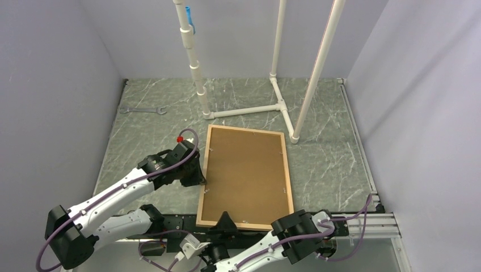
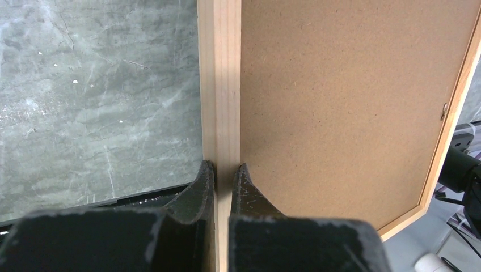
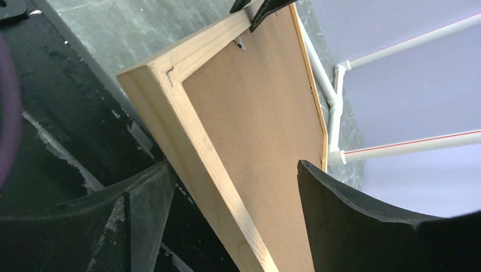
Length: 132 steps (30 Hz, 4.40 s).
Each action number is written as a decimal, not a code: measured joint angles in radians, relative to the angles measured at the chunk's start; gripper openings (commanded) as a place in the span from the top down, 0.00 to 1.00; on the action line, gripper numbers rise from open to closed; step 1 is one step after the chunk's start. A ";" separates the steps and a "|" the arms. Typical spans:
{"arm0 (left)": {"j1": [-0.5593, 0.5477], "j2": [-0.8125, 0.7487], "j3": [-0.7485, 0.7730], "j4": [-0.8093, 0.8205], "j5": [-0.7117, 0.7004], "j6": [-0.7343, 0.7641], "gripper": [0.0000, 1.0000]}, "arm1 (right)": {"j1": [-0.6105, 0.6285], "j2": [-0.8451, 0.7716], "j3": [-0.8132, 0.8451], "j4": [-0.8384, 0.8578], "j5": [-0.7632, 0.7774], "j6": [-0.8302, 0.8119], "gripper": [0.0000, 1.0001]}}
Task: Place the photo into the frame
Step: Turn over the photo frame at the center of the board.
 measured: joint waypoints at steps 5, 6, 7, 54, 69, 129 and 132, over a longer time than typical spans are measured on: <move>0.000 -0.027 0.002 0.000 0.000 -0.002 1.00 | -0.032 -0.011 -0.015 -0.026 0.024 0.052 0.42; 0.000 -0.030 0.002 0.003 0.000 -0.003 1.00 | -0.039 -0.016 -0.023 -0.027 0.027 0.057 0.49; 0.000 -0.034 0.002 0.009 -0.001 -0.008 1.00 | -0.044 -0.020 -0.027 -0.029 0.030 0.058 0.57; -0.004 -0.232 0.334 -0.283 -0.321 0.188 0.05 | -0.259 -0.794 -0.222 0.524 -0.465 -0.833 1.00; -0.005 -0.250 0.380 -0.361 -0.420 0.203 0.06 | -0.370 -1.123 -0.285 0.751 -0.855 -0.916 1.00; -0.004 -0.161 0.178 -0.196 -0.293 0.198 0.05 | -1.307 -1.137 -0.896 1.169 -1.511 -0.312 1.00; -0.005 -0.145 0.153 -0.168 -0.275 0.196 0.04 | -1.366 -1.083 -0.918 1.212 -1.577 -0.290 1.00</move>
